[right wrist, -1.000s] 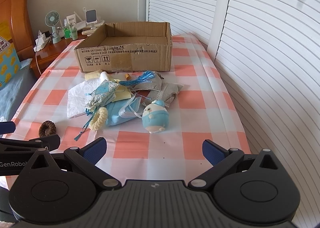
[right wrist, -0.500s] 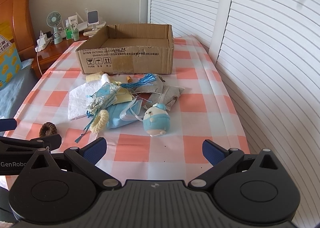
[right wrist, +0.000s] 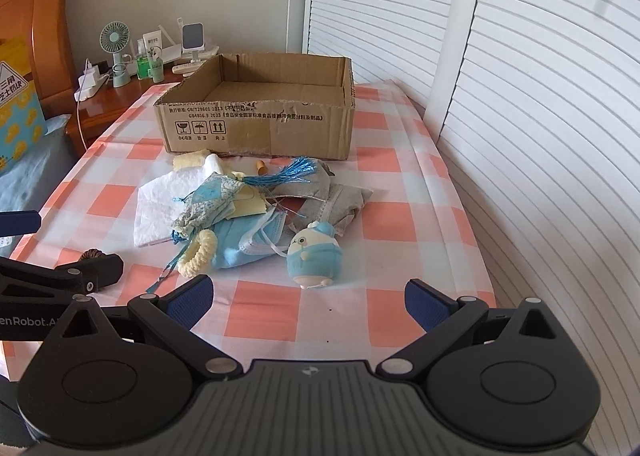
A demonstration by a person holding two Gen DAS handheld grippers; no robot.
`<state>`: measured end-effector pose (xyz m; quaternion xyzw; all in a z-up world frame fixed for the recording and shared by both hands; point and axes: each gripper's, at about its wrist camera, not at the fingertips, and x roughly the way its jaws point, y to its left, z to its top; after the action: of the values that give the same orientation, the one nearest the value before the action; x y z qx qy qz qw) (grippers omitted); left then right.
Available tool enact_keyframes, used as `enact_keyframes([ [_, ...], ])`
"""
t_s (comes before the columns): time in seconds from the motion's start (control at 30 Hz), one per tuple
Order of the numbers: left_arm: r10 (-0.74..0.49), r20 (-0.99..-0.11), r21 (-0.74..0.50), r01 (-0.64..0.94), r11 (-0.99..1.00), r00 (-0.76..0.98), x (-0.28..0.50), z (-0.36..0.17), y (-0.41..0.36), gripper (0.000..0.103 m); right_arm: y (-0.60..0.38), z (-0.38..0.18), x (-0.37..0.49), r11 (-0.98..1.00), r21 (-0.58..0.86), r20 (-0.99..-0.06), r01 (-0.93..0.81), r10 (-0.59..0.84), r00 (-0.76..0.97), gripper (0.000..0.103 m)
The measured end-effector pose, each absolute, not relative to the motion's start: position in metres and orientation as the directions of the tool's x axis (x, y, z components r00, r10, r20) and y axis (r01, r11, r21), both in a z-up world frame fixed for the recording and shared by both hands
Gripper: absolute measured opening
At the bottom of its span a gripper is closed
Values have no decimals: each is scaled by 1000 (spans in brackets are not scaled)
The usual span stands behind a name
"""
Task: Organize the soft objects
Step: 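Close the left gripper on the brown knit hair tie while the right gripper grasps the blue plush toy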
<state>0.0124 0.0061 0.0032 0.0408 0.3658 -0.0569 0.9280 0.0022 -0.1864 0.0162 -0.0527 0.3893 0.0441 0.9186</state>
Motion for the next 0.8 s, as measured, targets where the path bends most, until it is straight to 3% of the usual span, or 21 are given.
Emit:
enact_keyframes([
  [0.6, -129, -781, 0, 207, 978, 611, 31, -62, 35, 103, -199, -24, 29, 980, -87, -744, -180, 56, 665, 103],
  [0.8, -167, -772, -26, 233, 972, 613, 34, -67, 45, 103, -204, -40, 35, 976, -84, -751, -202, 71, 657, 103],
])
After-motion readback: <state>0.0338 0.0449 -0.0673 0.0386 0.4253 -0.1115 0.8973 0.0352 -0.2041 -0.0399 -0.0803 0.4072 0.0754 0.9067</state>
